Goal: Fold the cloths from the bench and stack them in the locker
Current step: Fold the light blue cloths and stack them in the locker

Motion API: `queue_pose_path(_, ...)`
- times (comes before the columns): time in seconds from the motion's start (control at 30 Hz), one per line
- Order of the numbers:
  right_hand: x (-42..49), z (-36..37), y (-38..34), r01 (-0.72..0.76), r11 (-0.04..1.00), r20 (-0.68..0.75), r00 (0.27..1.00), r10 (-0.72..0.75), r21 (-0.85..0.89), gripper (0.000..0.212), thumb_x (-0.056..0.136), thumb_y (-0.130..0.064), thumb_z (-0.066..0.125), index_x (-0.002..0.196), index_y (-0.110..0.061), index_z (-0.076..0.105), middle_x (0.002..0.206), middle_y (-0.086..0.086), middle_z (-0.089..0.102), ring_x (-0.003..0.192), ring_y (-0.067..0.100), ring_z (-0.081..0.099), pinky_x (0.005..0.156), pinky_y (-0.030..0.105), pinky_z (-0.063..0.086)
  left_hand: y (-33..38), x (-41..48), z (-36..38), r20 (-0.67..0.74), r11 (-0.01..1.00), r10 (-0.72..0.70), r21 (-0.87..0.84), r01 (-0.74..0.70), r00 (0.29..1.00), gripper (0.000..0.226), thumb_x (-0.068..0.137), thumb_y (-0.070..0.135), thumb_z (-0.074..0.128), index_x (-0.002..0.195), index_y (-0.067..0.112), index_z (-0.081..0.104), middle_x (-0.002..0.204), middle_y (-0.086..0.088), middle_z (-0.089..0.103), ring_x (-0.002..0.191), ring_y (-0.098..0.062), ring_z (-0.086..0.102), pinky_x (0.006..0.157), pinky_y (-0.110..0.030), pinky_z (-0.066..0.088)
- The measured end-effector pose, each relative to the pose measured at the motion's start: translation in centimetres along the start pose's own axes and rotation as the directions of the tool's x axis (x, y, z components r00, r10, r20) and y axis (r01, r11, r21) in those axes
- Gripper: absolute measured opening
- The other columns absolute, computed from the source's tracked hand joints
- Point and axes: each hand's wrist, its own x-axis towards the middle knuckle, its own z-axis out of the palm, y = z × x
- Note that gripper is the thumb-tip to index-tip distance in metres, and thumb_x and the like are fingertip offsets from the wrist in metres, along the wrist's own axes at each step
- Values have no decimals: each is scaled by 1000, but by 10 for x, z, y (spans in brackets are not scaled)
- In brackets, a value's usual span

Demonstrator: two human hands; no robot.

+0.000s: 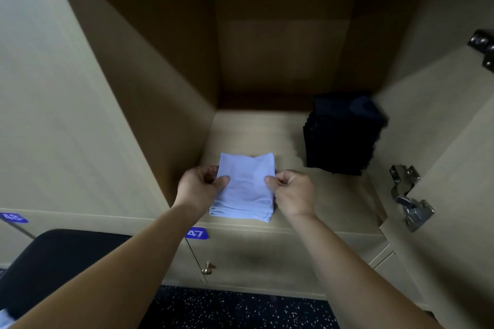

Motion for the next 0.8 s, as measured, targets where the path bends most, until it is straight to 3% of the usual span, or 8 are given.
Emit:
queue_pose_path(0.13,0,2,-1,15,1000,-23,1000,-15,3,26,82,-21,72,59,-20,60,66,3,69,65,22,63,68,36,52,3,3,2,-47,1000,-1,-17,0,999,9,88,17,72,95,21,68,89,5,71,86,-13,67,76,-26,53)
queue_pose_path(0.33,-2,1,-4,38,995,-16,999,-40,-95,13,83,-26,73,75,-21,63,80,-3,69,81,21,66,72,31,51,1,6,2,-122,992,-41,114,55,992,33,88,20,72,118,10,64,97,2,67,93,-19,61,89,-29,49)
queue_pose_path(0.43,-6,-4,-9,168,944,-59,980,-193,-284,14,85,-27,67,95,-17,65,99,0,65,91,20,61,73,28,44,1,2,2,-124,952,108,299,-67,986,36,94,21,64,127,8,60,119,-8,65,107,-25,60,91,-28,45)
queue_pose_path(0.5,-8,-7,-12,397,813,12,901,-434,-426,29,88,-23,61,113,-11,66,118,6,61,110,25,56,88,31,44,3,-2,1,-53,841,356,454,-295,933,35,97,23,52,126,5,61,124,-14,63,113,-32,58,96,-30,43)
queue_pose_path(0.57,-10,-5,-16,545,679,242,835,-495,-493,45,93,-24,55,135,-8,53,145,10,47,136,25,39,108,35,31,3,1,4,155,685,482,548,-481,862,46,95,22,41,133,2,56,138,-16,56,129,-32,50,109,-27,32)
queue_pose_path(0.67,-9,-1,-9,562,593,484,820,-305,-577,58,103,-37,35,153,-12,20,163,3,8,150,13,2,116,24,4,-5,5,9,415,525,337,662,-534,845,51,105,22,31,153,8,24,162,-8,17,151,-18,13,120,-23,5)
queue_pose_path(0.73,-9,1,0,549,576,515,822,-242,-606,61,105,-41,26,155,-13,6,163,2,-5,149,11,-8,117,23,-5,-15,7,9,449,537,265,666,-517,853,54,106,25,29,156,10,12,164,-6,3,151,-13,-1,115,-16,-7)
queue_pose_path(0.8,-10,1,5,543,578,519,824,-228,-608,61,105,-41,22,155,-15,-1,162,-1,-12,148,9,-12,117,23,-9,-23,7,8,451,603,285,601,-524,846,55,107,25,30,155,9,10,164,-6,0,147,-7,-7,110,-8,-12)
